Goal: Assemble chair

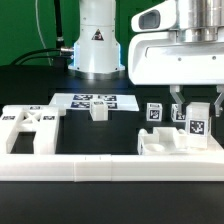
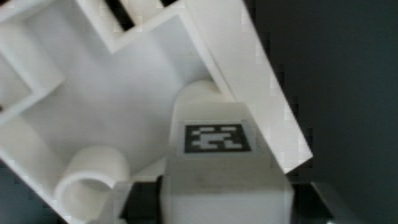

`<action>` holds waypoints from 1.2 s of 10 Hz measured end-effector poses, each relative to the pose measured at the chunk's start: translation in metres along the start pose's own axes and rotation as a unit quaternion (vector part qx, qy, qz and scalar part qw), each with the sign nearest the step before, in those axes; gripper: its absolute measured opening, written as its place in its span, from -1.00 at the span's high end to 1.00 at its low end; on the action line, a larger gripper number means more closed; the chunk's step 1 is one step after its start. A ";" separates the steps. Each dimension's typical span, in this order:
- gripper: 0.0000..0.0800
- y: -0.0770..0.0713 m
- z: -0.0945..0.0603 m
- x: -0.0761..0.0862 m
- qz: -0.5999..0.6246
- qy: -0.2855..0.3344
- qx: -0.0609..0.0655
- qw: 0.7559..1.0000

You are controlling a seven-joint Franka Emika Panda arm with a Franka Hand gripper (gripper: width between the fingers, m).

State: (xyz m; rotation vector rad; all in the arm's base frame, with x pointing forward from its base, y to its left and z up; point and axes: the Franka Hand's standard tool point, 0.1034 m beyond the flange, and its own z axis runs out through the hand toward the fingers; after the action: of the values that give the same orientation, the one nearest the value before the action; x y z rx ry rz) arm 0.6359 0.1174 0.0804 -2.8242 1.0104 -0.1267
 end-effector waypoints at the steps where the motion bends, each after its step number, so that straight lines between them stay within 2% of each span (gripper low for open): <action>1: 0.28 0.000 0.000 0.000 0.053 -0.002 0.001 0.999; 4: 0.28 0.000 0.000 0.000 0.124 -0.003 0.003 0.992; 6: 0.28 0.000 0.000 0.001 0.222 -0.008 0.007 0.975; 7: 0.28 0.002 0.000 0.002 0.289 -0.012 0.019 0.957; 9: 0.28 -0.004 0.001 -0.004 0.470 -0.026 0.040 0.881; 10: 0.28 -0.007 0.002 -0.004 0.517 -0.031 0.050 0.854; 11: 0.28 -0.007 0.002 -0.004 0.546 -0.035 0.057 0.835; 12: 0.16 -0.007 0.002 -0.004 0.543 -0.035 0.056 0.837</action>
Offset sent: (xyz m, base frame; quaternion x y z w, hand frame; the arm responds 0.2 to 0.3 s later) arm 0.0000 0.0000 0.0000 0.0000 0.0000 0.1938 0.9810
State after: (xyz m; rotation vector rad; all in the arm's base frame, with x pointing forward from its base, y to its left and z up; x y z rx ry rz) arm 0.6378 0.1259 0.0793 -1.7300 2.2631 0.0476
